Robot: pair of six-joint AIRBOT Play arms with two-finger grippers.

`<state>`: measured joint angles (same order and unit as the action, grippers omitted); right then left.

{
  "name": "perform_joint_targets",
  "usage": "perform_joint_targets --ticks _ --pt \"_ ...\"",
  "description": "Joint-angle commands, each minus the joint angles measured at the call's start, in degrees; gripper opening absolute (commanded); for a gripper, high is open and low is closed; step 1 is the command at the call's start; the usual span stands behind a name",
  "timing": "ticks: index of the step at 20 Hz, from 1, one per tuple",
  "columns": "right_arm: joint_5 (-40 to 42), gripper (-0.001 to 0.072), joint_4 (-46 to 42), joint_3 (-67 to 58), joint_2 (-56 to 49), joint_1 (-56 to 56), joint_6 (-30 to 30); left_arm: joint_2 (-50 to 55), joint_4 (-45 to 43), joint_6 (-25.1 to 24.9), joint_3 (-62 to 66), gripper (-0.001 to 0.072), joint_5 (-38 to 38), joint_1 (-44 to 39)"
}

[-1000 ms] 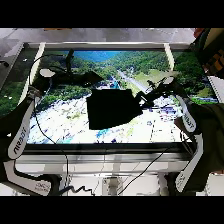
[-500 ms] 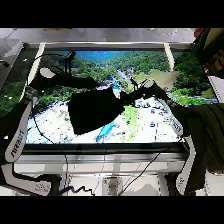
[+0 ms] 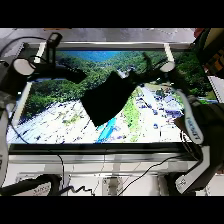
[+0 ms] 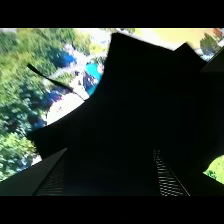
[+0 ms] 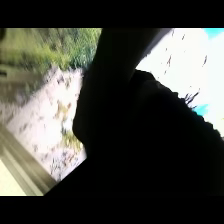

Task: Fold the clothes and pants, and hang the long-sleeved shirts on hangers.

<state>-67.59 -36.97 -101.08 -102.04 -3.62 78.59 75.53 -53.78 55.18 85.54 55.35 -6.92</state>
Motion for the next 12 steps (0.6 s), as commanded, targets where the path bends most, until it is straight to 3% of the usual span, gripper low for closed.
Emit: perform_joint_targets --ticks 1,5,8,12 --pt "-4.3 0.0021 -6.1 -0.2 9.0 7.6 3.5 -5.4 -1.6 -0.2 0.0 0.0585 -0.3 0.1" --pt "-5.7 0.0021 -14.6 -0.2 20.6 18.9 11.4 -8.0 -1.6 -0.2 0.0 0.0585 -0.2 0.1" --pt "-7.1 0.0021 -22.3 -0.2 29.3 29.0 21.0 -8.9 -1.6 -0.2 0.0 0.0585 -0.2 0.1" --pt "-14.8 0.0021 -42.6 -0.2 39.4 43.1 34.9 -9.0 -1.5 -0.1 0.0 0.0585 0.3 0.0"
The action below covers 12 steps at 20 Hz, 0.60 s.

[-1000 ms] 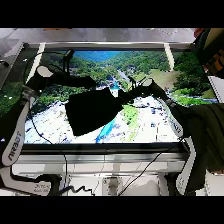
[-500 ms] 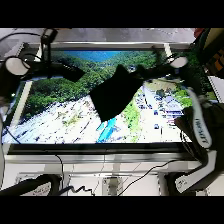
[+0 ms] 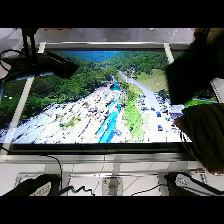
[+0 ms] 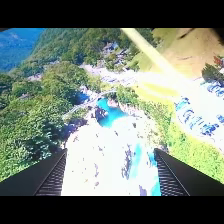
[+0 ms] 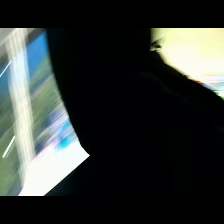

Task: Fold the clothes and pants, and hang the long-sleeved shirts on hangers.

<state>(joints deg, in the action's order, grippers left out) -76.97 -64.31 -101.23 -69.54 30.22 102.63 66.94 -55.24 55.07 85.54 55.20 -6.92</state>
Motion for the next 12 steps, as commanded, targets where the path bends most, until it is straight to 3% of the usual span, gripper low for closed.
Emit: perform_joint_targets --ticks 1,3,5,8,9,12 --pt "-9.4 0.0021 -20.9 0.0 8.5 12.8 13.4 -0.4 -0.1 0.0 0.0 0.0585 0.9 0.0" --pt "-19.9 0.0021 -29.1 0.0 10.0 19.4 15.8 -0.4 0.0 0.0 0.0 0.0585 1.4 0.0" --pt "-27.3 0.0021 -31.8 0.0 10.3 25.1 16.6 -0.4 -0.1 0.0 0.0 0.0585 1.4 0.0" --pt "-28.3 0.0024 -31.7 0.0 10.3 29.9 16.5 -0.4 0.0 0.0 0.0 0.0585 1.4 0.0" --pt "-28.3 0.0085 -31.7 0.0 10.2 30.1 16.6 -0.3 0.0 0.0 0.0 0.0586 1.4 0.0" --pt "-25.8 0.0645 -31.7 0.0 10.2 30.1 16.4 -0.2 -0.1 0.0 0.0 0.0585 1.4 0.0"
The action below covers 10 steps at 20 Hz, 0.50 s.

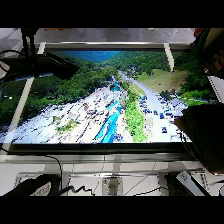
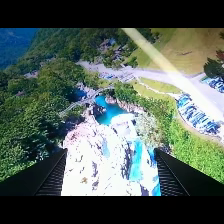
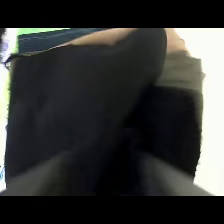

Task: Fold the clothes and pants, and hang the long-sleeved shirts on hangers.

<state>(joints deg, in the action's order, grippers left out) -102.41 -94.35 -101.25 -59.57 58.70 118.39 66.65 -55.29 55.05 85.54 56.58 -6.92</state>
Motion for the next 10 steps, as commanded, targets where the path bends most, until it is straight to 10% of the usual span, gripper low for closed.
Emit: perform_joint_targets --ticks 1,6,9,10 --pt "0.4 0.0692 -1.6 0.0 0.2 1.7 0.6 0.1 0.0 0.0 0.0 0.0586 0.0 0.0" --pt "7.9 0.0645 -0.6 0.0 -0.2 1.6 0.2 0.1 0.0 0.0 0.0 0.0586 0.0 0.0" --pt "13.5 0.0064 4.5 0.0 -2.6 -0.4 -9.2 0.1 0.0 0.0 0.0 0.0586 0.0 0.0" --pt "14.6 0.0023 6.4 0.0 -3.8 -2.2 -13.0 0.1 0.0 0.0 0.0 0.0586 0.0 0.0"
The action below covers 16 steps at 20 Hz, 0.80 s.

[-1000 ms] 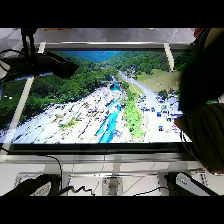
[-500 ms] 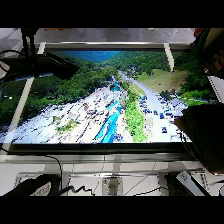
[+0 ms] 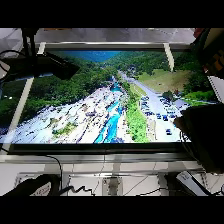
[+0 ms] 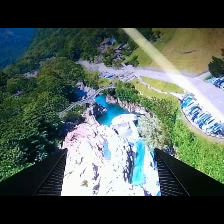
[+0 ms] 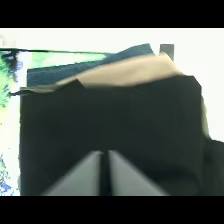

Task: Fold the clothes and pants, and hang the long-sleeved shirts on hangers.

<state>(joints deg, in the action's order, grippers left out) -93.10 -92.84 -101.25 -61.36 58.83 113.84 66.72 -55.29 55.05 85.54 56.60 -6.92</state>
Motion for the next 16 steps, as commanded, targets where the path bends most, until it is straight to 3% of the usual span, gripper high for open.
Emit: perform_joint_targets --ticks 1,11,16 --pt "5.6 0.0023 6.8 0.0 -3.3 -4.5 -10.8 0.0 0.0 0.0 0.0 0.0586 0.0 0.0" --pt "13.3 0.0021 3.8 -0.1 -7.5 -45.8 -27.0 0.0 0.0 0.0 0.0 0.0586 0.0 0.0" --pt "11.4 0.002 -6.1 -0.1 -7.1 -62.5 -28.0 0.0 0.0 0.0 0.0 0.0586 0.0 0.0"
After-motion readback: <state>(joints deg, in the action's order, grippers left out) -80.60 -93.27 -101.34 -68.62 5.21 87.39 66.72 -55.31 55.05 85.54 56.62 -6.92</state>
